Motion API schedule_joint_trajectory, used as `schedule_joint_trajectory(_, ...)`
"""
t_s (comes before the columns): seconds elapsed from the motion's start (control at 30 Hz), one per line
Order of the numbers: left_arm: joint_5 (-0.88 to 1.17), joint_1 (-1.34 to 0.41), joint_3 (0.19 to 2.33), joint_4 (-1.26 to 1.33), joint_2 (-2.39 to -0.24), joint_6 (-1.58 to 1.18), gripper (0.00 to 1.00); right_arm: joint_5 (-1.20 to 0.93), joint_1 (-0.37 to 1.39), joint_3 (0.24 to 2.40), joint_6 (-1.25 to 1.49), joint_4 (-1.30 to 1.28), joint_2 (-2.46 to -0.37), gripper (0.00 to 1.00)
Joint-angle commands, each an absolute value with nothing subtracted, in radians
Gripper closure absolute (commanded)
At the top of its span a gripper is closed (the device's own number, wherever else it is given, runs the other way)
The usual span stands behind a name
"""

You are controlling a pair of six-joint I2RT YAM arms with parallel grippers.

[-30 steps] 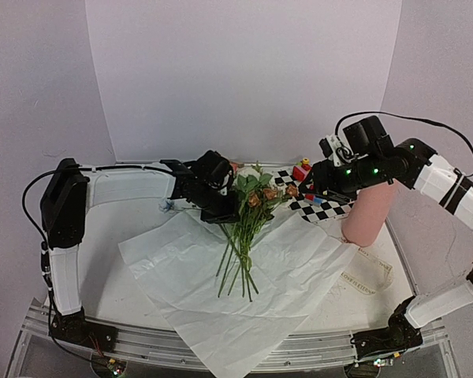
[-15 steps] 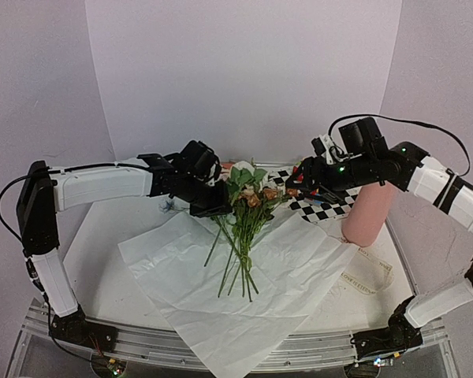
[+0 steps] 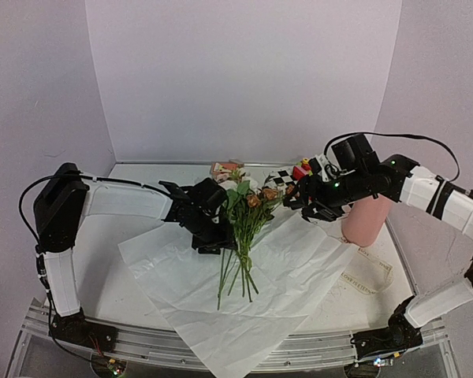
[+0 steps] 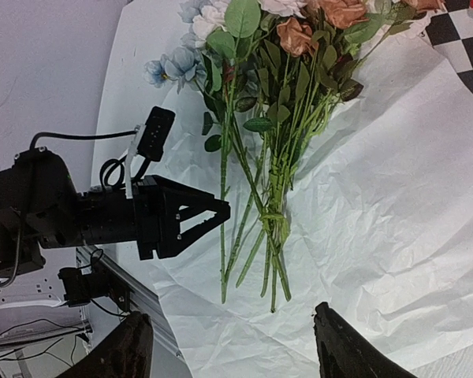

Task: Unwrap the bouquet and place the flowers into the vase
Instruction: Pick up the fake flower from the wrapping paper.

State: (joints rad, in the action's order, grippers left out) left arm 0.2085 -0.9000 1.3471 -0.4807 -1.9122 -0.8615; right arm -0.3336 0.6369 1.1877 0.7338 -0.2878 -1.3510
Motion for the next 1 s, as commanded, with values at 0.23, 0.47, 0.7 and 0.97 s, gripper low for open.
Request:
schedule_joint_trajectory(0.23,0.176,-0.914,1.379,-0.463,-2.013,-0.842,0.56,-0.347,0.643,1.182,0.702,-0.286,-1.314,0.29)
schedule_joint_trajectory(0.47,0.125,-0.914,1.426,-0.493,-2.005,-0.839,0.91,-0.357,0.643,1.244,0.658,-0.297,-1.373,0.29)
schedule_joint_trajectory(0.7,0.035,-0.914,1.49,-0.519,-1.844,-0.814,0.97,-0.363,0.643,1.348,0.615,-0.297,-1.429,0.28)
schedule_joint_trajectory(0.97,0.019,-0.916,1.535,-0.506,-1.701,-0.763,0.99,-0.483,0.643,1.446,0.618,-0.205,-1.45,0.26)
